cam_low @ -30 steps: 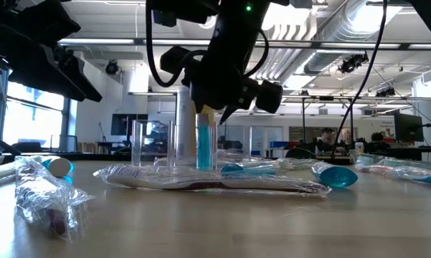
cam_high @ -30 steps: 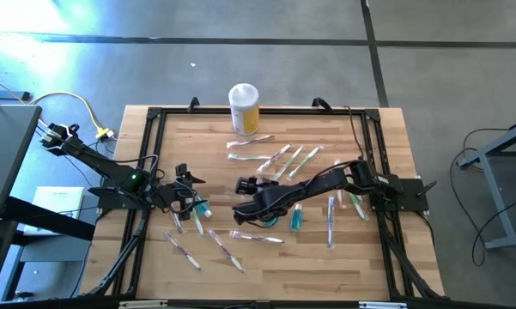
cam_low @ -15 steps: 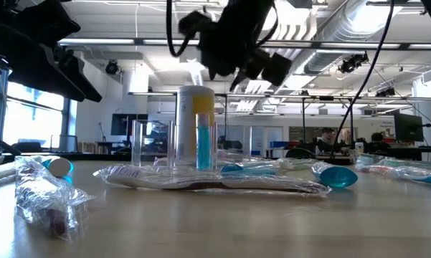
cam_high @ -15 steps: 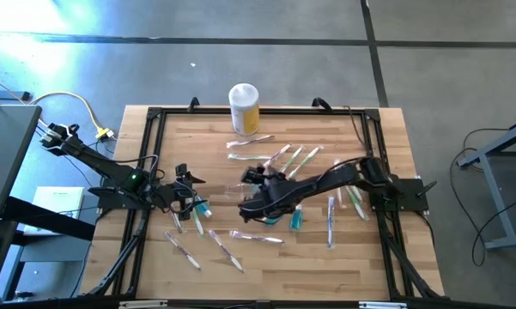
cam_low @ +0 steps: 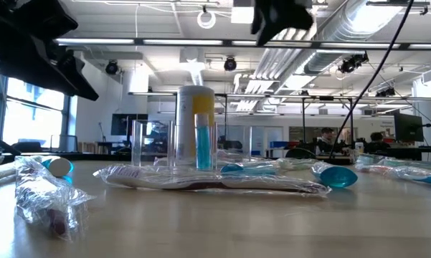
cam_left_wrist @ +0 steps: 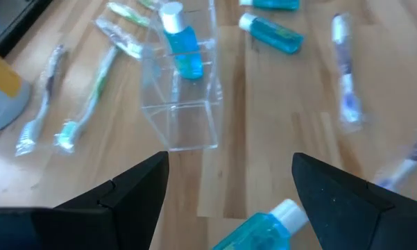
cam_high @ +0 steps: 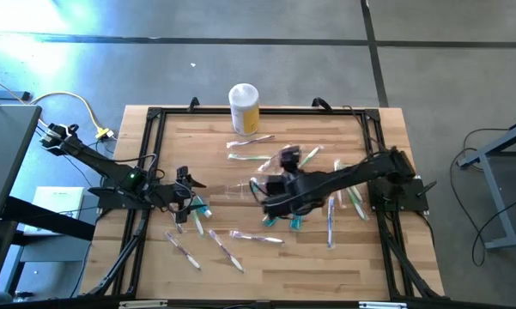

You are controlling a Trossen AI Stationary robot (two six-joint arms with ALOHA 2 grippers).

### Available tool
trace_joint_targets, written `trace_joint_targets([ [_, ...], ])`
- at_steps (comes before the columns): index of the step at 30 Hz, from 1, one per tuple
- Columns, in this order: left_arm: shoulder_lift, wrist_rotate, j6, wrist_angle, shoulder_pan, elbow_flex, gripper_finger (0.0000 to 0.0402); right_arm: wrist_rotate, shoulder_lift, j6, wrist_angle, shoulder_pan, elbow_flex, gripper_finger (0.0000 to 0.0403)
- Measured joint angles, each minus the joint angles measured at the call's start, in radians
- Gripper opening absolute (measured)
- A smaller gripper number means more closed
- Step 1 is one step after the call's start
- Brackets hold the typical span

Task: Pick & Place toothbrushing station
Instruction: Put the green toothbrush into the transparent organizer

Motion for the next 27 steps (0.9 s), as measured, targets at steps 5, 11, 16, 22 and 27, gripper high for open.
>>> trace_joint_targets([
  [5, -0.005, 0.024, 0.001, -0.005, 0.000, 0.002, 0.0298, -0.232, -0.103, 0.350, -0.084, 0.027, -0.060, 0.0180],
  [11, -0.005, 0.129, -0.005, -0.013, 0.000, 0.001, 0.0298, -0.249, -0.260, 0.605, -0.073, 0.110, -0.283, 0.0180],
  [16, -0.004, 0.244, -0.030, 0.050, 0.000, 0.001, 0.0298, -0.146, -0.377, 0.878, -0.020, 0.187, -0.515, 0.0180],
  [22, 0.001, 0.258, -0.006, 0.105, 0.000, 0.001, 0.0298, -0.013, -0.421, 1.059, 0.183, 0.242, -0.729, 0.0180],
  [27, 0.001, 0.275, -0.016, 0.187, 0.000, 0.030, 0.0298, 0.003, -0.421, 1.002, 0.339, 0.238, -0.836, 0.0180],
])
